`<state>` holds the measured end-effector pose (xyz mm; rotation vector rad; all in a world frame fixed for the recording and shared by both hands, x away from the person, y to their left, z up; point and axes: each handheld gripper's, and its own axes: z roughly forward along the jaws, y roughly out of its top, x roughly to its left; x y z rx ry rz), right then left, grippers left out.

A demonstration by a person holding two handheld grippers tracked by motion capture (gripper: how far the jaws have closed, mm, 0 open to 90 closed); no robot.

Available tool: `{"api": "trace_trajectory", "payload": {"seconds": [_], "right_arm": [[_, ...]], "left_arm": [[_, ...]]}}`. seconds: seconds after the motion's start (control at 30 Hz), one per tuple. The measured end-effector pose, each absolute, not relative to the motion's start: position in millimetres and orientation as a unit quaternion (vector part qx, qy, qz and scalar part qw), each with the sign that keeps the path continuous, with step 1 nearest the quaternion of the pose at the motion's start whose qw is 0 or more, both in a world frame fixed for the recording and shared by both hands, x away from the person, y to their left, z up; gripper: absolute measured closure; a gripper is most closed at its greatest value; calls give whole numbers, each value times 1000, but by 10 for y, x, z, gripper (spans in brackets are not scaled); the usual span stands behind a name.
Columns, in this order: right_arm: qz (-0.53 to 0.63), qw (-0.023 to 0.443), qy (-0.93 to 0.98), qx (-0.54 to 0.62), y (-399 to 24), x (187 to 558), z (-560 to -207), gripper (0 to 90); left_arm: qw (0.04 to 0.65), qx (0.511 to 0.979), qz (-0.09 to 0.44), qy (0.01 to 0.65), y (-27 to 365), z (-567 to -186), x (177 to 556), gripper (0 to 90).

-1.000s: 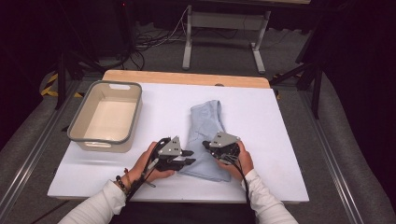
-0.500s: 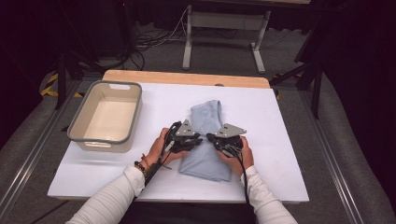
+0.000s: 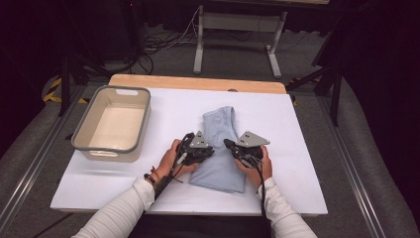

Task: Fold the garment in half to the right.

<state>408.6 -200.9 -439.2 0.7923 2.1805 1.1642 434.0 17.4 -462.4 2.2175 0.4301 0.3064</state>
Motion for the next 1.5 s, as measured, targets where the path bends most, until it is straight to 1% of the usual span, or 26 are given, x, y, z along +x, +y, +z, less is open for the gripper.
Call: {"api": "trace_trajectory", "payload": {"seconds": [0.1,0.23,0.37,0.47,0.5,0.57,0.63,0.73,0.87,0.9,0.97,1.07,1.17,1.23,1.37,1.43,1.5], "right_arm": [[393,270,827,298,-1940,4155,-4492,900],[367,273,835,307,-1962,4187,-4548,900],[354,287,820,347,-2123,4198,-4539,900],[343,281,815,374,-2257,4203,-4595,900],[326,286,817,380,-2295,4201,-4610,900],[330,288,813,384,-2362,4187,-4606,900],[331,299,806,389,-2410,4182,-4582,900],[362,305,795,379,-2440,4139,-4498,900],[396,308,791,350,-2373,4041,-4374,900],[411,301,791,340,-2341,4012,-4343,900],[414,301,795,326,-2280,3974,-4308,900],[430,281,804,300,-2160,3921,-4289,897],[418,271,821,280,-2036,3895,-4333,898],[403,266,831,275,-1981,3897,-4376,898],[380,245,846,283,-1975,3929,-4472,898],[365,247,852,283,-1969,3921,-4553,899],[367,251,850,283,-1973,3913,-4573,900]], "left_arm": [[421,883,116,173,183,-4632,4348,841],[424,881,111,178,195,-4636,4346,845],[424,881,109,178,205,-4636,4349,845],[422,882,110,178,206,-4632,4346,845],[422,882,110,177,205,-4630,4346,845],[422,882,111,178,205,-4628,4345,845],[424,880,117,178,204,-4621,4334,840],[449,866,123,182,246,-4581,4300,814],[460,861,130,174,333,-4487,4236,785],[461,861,129,172,359,-4470,4223,783],[458,864,127,168,404,-4455,4194,783],[453,869,123,158,436,-4470,4152,768],[450,873,115,150,433,-4516,4106,773],[435,881,118,141,415,-4557,4073,777],[419,891,113,135,394,-4617,4023,781],[413,894,105,136,393,-4619,4014,786],[411,896,111,129,390,-4619,3997,790]]}}
